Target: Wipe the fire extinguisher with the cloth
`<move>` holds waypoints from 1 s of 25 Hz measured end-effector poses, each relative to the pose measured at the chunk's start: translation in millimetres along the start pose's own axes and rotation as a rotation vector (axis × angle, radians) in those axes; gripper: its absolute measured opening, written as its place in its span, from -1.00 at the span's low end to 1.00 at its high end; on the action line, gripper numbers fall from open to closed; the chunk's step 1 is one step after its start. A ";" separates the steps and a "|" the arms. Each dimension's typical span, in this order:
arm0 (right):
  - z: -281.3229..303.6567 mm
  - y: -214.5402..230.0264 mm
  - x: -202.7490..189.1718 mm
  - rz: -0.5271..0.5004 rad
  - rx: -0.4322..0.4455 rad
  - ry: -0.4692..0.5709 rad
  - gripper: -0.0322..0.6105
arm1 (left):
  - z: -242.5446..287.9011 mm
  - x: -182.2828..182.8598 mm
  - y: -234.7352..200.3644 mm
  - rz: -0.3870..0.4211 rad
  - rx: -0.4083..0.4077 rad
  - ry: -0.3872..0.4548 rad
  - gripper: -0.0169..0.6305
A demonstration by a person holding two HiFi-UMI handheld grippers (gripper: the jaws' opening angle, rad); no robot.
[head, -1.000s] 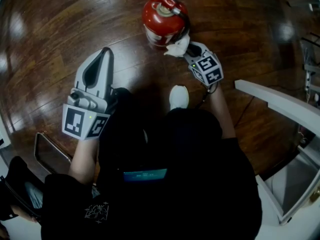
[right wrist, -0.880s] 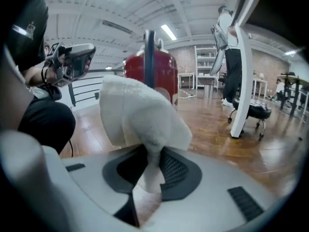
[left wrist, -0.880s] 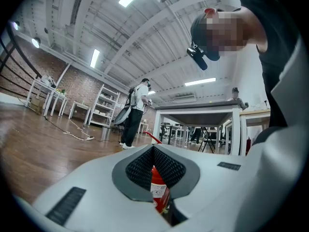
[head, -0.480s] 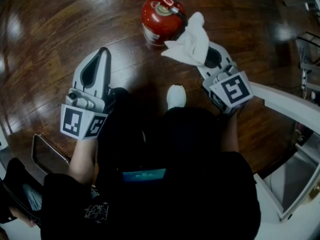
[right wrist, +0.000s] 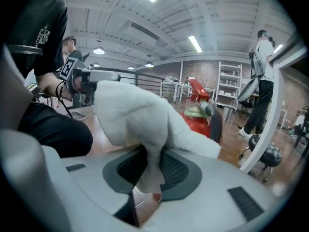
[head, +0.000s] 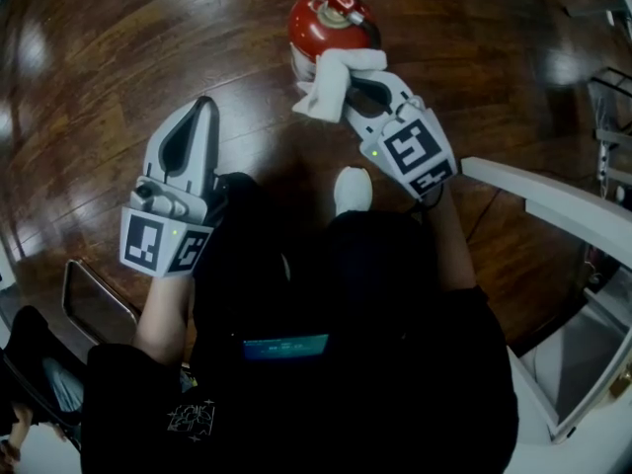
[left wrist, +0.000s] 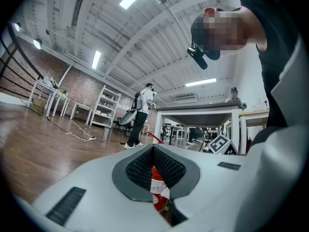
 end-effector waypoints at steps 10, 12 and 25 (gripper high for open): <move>77.2 -16.4 -119.5 -0.032 0.069 -0.193 -0.60 | -1.5 3.2 -2.2 0.003 0.005 0.006 -0.94; 87.6 -19.3 -135.8 -0.033 0.070 -0.208 -0.60 | -1.2 3.2 -1.0 0.004 0.003 0.007 -0.94; 9.4 -20.3 -0.9 0.018 0.088 0.096 -0.60 | -4.8 6.6 -3.9 -0.005 0.011 0.021 -0.94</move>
Point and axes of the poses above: the fingertips, and each gripper's own axes: z forward along the fingers, y to its right, x out of its top, the point moved 2 cm from there along -z, backward along the fingers, and after that the axes turned 3 degrees about -z, right-handed, at the moved point
